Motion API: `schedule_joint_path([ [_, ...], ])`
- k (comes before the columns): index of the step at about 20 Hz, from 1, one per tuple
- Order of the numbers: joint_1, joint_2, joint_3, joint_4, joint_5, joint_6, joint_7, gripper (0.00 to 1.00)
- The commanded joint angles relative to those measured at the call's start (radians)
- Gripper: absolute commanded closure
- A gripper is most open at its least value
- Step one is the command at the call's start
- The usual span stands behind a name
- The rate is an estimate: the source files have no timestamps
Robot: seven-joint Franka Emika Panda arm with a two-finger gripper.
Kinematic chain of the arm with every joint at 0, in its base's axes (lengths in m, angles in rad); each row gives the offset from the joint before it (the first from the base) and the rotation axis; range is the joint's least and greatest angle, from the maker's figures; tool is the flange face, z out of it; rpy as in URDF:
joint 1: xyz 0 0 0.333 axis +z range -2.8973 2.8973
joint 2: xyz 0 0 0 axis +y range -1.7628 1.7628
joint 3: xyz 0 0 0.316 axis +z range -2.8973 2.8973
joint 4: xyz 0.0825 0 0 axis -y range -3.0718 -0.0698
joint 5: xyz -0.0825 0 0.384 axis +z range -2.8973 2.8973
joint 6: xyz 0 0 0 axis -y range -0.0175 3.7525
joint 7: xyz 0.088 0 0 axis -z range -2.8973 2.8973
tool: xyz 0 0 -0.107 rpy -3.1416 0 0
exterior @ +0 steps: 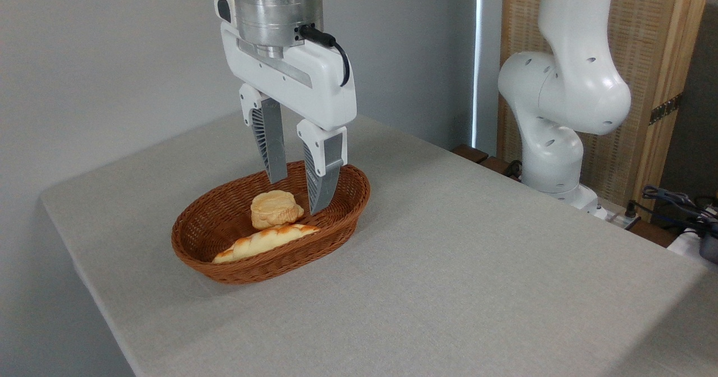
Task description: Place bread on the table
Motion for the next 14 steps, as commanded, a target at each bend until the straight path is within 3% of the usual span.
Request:
schedule_joint_path([
  [1, 0.005, -0.004, 0.016, 0.015, 0.010, -0.055, -0.004, 0.00],
  [14, 0.008, 0.010, 0.036, 0.012, 0.010, -0.053, 0.010, 0.00],
])
